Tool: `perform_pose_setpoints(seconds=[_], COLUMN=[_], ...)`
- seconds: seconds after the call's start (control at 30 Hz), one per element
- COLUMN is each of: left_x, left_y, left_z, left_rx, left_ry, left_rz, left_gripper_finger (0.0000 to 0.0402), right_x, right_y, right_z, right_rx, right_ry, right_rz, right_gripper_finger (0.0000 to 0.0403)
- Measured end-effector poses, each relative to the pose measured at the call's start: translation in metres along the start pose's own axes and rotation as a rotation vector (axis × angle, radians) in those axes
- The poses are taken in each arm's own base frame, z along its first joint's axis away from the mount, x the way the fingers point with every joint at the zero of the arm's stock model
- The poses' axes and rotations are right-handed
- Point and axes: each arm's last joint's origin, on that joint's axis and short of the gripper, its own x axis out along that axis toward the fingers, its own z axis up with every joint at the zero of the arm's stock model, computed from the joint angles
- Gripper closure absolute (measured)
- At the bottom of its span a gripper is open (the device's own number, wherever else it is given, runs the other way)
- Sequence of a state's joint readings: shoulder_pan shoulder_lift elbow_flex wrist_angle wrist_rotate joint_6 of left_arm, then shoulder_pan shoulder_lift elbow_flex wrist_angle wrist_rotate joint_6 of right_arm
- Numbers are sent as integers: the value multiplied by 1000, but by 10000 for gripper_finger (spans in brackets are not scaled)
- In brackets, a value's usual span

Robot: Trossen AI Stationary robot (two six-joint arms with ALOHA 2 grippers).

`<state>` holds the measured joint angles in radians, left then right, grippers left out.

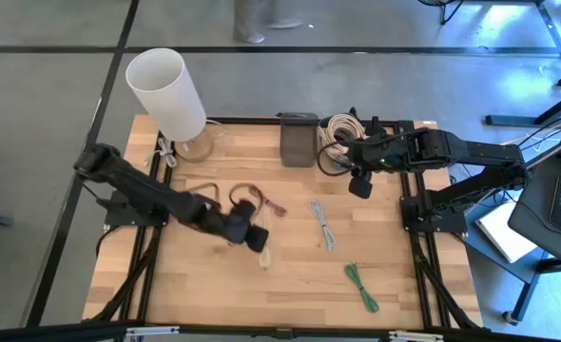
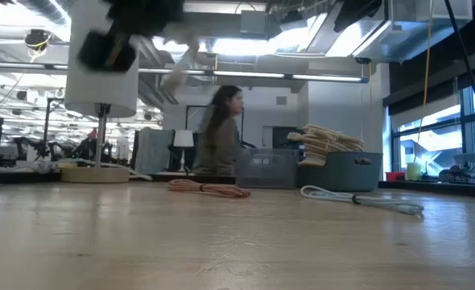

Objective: Pick & Place USB Port
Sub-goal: Put the white charger cable into the black transparent bin

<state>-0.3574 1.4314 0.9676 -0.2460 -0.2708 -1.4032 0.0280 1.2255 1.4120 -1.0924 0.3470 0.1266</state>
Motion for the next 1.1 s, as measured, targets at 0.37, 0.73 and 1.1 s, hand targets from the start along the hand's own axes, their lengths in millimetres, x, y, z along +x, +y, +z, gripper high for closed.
perform_pose_setpoints(seconds=[0.37,0.73,1.1], left_x=[-63,-75,-26], left_y=[11,38,67], left_z=[112,236,298], left_rx=[171,386,495], left_ry=[-222,-290,-202], left_rz=[-73,-55,-15], left_gripper_finger=[399,399,399], right_x=[0,0,0], right_y=[0,-1,-1], right_z=[4,6,9], right_rx=[72,174,239], right_ry=[-38,-65,-104], right_rz=[6,-49,-57], right_gripper_finger=[247,247,247])
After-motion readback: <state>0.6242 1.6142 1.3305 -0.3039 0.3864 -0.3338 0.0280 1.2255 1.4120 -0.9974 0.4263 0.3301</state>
